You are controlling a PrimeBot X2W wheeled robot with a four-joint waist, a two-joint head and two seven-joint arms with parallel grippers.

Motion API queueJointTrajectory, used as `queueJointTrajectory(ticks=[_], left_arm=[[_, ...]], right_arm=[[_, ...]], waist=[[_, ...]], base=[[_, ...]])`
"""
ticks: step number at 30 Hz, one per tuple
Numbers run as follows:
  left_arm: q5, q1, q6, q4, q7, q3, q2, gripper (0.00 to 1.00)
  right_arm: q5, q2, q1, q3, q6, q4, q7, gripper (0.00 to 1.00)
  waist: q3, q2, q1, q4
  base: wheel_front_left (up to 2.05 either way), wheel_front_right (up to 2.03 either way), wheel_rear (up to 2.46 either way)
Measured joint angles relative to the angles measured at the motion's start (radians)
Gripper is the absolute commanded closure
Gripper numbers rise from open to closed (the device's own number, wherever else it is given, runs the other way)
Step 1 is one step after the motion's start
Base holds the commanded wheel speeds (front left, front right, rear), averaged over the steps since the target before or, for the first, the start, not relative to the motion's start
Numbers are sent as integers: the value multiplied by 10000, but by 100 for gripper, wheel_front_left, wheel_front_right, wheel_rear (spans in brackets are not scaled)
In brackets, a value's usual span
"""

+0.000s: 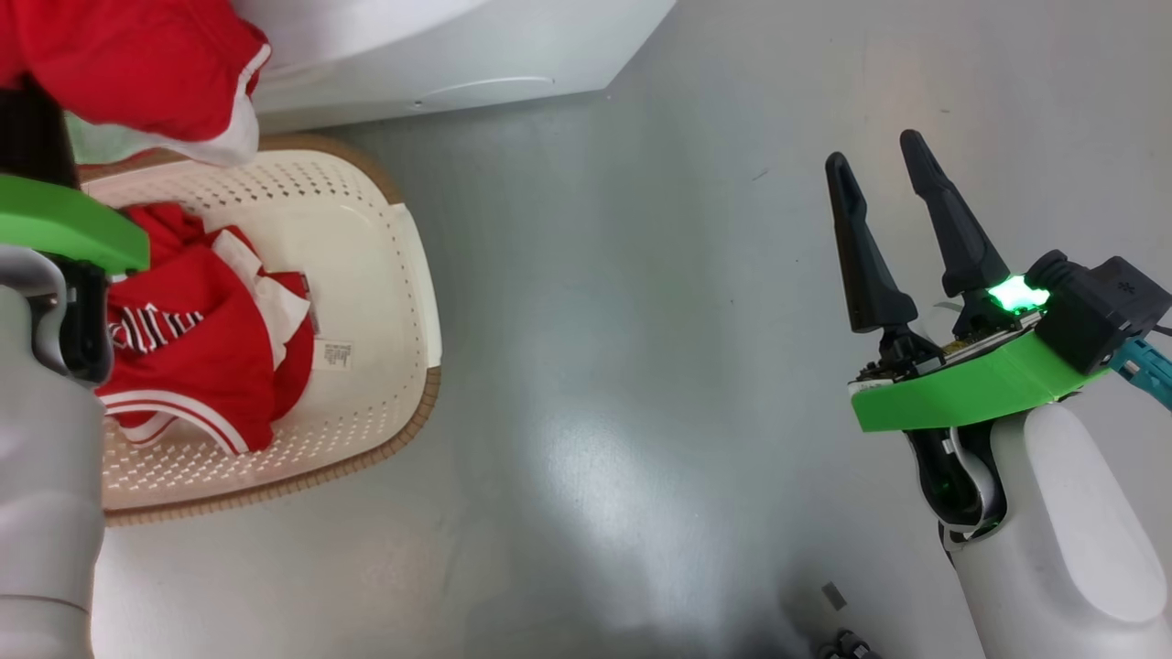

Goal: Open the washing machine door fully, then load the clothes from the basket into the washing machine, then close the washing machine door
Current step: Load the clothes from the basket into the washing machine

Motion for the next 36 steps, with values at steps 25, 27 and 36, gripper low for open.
queueJointTrajectory(ticks=[25, 27, 36], left_arm=[[-458, 2669, 0, -5275, -15, 98, -59, 100], [-458, 2666, 0, -5605, -15, 38, -17, 100], [-479, 1056, 2, -5292, 625, -56, 351, 100]], right_arm=[[2, -23, 58, 15, 0, 148, 0, 0], [4, -23, 58, 15, 0, 155, 0, 0], [10, -8, 54, 23, 0, 98, 0, 0]], waist=[[-421, 0, 0, 238], [-421, 0, 0, 232], [-280, 0, 0, -38]], base=[[0, 0, 0], [0, 0, 0], [0, 0, 0]])
